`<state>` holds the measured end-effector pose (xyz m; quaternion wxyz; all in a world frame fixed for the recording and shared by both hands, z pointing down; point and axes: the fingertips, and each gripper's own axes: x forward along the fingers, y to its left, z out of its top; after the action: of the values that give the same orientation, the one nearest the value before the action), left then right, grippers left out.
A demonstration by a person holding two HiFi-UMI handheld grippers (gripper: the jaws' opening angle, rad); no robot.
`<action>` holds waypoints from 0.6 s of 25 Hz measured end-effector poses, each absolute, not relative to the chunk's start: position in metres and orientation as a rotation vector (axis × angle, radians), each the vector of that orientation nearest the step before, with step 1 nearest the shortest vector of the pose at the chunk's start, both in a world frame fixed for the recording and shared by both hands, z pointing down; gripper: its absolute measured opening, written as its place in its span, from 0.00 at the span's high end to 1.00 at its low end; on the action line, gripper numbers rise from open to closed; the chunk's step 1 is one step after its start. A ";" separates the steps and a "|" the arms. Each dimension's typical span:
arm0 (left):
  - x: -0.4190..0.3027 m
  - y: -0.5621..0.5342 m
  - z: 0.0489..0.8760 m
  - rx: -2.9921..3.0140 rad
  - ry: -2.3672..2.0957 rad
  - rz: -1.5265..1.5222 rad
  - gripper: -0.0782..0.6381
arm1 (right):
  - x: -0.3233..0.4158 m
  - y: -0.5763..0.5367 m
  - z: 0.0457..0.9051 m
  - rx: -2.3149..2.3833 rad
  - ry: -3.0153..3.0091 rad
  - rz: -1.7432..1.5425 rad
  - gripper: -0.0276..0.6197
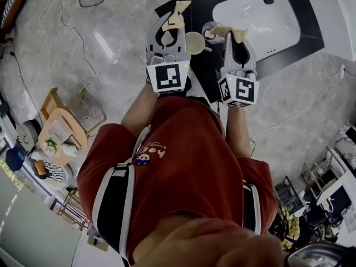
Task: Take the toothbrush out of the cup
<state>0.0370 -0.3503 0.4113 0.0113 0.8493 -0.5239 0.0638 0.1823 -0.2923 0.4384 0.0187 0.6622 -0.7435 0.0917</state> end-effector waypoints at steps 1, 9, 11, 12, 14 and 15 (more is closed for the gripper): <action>0.039 -0.349 0.408 2.655 -1.627 0.182 0.83 | 0.184 -0.290 0.432 2.073 -2.309 0.263 0.87; 0.051 -0.332 0.384 2.726 -1.584 0.110 0.83 | 0.204 -0.265 0.385 2.213 -2.275 0.091 0.89; 0.058 -0.324 0.379 2.750 -1.560 0.100 0.83 | 0.214 -0.253 0.377 2.257 -2.244 0.057 0.89; 0.063 -0.320 0.377 2.765 -1.549 0.095 0.84 | 0.220 -0.247 0.374 2.283 -2.226 0.041 0.89; 0.072 -0.312 0.371 2.797 -1.529 0.075 0.84 | 0.234 -0.234 0.369 2.338 -2.183 0.013 0.89; 0.077 -0.308 0.368 2.810 -1.517 0.063 0.84 | 0.241 -0.227 0.367 2.367 -2.159 0.001 0.89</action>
<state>0.0772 -0.3079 0.3679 -0.0259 0.8795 -0.4748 0.0199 0.2412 -0.2266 0.3667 -0.0310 0.7384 -0.6737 0.0002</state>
